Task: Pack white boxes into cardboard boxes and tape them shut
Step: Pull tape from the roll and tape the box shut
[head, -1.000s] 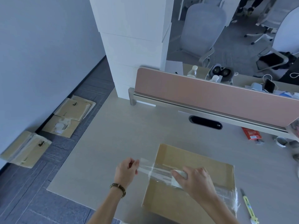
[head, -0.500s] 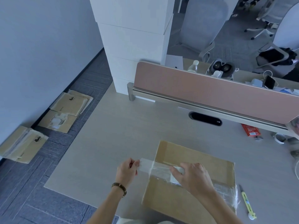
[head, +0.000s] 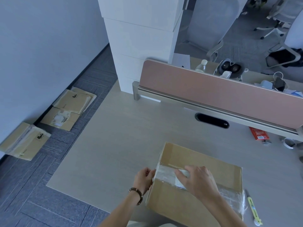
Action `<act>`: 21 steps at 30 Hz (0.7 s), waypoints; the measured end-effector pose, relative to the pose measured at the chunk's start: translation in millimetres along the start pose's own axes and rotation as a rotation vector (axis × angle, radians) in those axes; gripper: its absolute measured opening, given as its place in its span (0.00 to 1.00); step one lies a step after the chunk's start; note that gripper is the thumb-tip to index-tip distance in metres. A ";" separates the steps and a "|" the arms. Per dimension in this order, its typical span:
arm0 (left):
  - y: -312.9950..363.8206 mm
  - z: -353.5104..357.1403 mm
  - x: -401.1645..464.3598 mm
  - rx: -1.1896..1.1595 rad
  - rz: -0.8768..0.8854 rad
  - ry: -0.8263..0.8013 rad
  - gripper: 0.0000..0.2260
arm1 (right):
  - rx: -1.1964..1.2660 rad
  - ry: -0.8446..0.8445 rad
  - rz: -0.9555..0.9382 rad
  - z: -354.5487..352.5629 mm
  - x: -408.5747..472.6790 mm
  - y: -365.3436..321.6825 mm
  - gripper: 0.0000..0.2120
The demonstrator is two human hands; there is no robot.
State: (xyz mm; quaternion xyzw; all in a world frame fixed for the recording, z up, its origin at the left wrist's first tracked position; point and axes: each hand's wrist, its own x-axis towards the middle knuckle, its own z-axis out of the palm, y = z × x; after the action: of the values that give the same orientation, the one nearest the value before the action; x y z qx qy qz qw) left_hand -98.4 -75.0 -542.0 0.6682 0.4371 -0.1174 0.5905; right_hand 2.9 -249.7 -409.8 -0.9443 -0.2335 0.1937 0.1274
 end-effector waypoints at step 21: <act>25.9 5.2 -54.5 0.219 0.464 -0.228 0.57 | 0.316 0.080 -0.061 8.6 4.0 12.6 0.27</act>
State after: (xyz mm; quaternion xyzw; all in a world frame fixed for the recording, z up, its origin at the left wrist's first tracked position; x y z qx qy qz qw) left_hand -109.9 -101.9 -489.0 0.7927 0.1880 -0.1001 0.5712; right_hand 7.4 -257.2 -422.9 -0.9120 -0.2234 0.1864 0.2892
